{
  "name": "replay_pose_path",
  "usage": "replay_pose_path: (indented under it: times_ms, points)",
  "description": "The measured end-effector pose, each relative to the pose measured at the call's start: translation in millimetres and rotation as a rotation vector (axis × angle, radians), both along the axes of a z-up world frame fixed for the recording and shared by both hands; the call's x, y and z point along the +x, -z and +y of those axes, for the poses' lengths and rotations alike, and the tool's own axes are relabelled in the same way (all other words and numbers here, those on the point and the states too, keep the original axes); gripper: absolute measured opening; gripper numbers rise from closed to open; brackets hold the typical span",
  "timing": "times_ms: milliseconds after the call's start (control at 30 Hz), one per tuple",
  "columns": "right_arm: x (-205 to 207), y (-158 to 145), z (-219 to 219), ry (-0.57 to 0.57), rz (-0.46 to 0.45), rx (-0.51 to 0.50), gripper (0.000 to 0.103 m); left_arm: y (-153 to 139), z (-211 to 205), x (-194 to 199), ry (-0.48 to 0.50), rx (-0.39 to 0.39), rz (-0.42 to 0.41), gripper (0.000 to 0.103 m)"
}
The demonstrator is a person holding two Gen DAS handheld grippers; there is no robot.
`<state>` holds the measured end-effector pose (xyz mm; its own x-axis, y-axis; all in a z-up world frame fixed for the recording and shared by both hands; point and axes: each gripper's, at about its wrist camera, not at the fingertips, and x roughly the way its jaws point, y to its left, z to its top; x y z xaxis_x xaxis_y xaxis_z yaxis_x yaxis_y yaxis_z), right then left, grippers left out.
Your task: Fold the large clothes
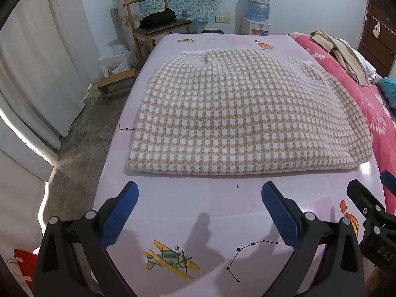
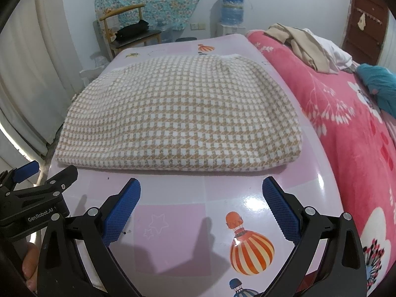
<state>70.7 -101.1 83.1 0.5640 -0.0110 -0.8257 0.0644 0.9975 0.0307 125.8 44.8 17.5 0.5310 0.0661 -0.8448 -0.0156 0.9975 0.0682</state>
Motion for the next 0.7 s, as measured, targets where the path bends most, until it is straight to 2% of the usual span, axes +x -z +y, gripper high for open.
replay_pose_path:
  times_ms: [700]
  points:
    - [-0.2, -0.5, 0.1, -0.005, 0.007, -0.002, 0.095, -3.5, 5.0, -0.1, -0.007, -0.012, -0.005, 0.098]
